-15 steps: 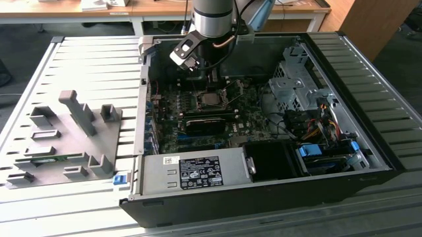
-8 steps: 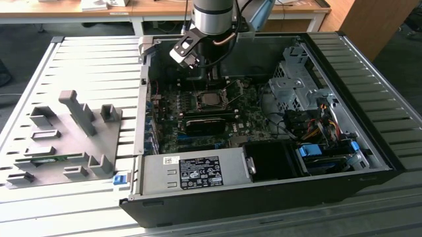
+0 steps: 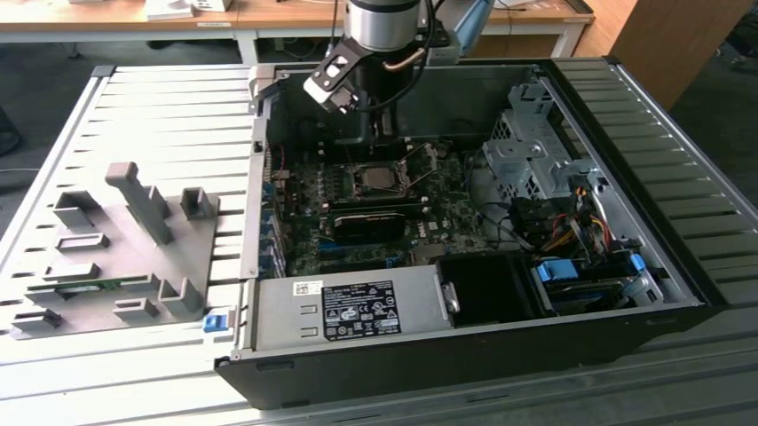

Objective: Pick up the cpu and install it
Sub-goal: 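Close the cpu cover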

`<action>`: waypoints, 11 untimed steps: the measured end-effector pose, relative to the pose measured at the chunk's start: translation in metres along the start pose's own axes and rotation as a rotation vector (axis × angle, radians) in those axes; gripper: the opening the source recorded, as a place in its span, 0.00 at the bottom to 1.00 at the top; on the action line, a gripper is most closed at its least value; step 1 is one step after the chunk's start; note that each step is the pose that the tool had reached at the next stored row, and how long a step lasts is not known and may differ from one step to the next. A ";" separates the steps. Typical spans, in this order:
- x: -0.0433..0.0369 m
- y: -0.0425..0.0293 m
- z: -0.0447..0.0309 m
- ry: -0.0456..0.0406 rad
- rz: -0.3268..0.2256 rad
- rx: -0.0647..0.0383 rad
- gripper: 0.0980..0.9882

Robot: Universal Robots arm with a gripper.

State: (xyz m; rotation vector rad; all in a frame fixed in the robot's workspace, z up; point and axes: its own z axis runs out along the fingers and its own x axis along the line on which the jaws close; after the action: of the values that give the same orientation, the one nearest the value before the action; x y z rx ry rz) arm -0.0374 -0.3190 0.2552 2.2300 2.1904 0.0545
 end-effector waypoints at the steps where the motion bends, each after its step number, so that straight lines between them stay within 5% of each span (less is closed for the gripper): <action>1: 0.0000 0.0001 -0.0016 0.0000 0.000 0.000 0.01; 6: -0.0014 0.0003 -0.0066 0.0002 0.000 0.005 0.01; 11: -0.0121 0.0004 -0.0069 0.0001 0.001 0.008 0.01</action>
State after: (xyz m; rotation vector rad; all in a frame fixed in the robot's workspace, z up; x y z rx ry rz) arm -0.0375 -0.3312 0.2619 2.2351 2.1933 0.0461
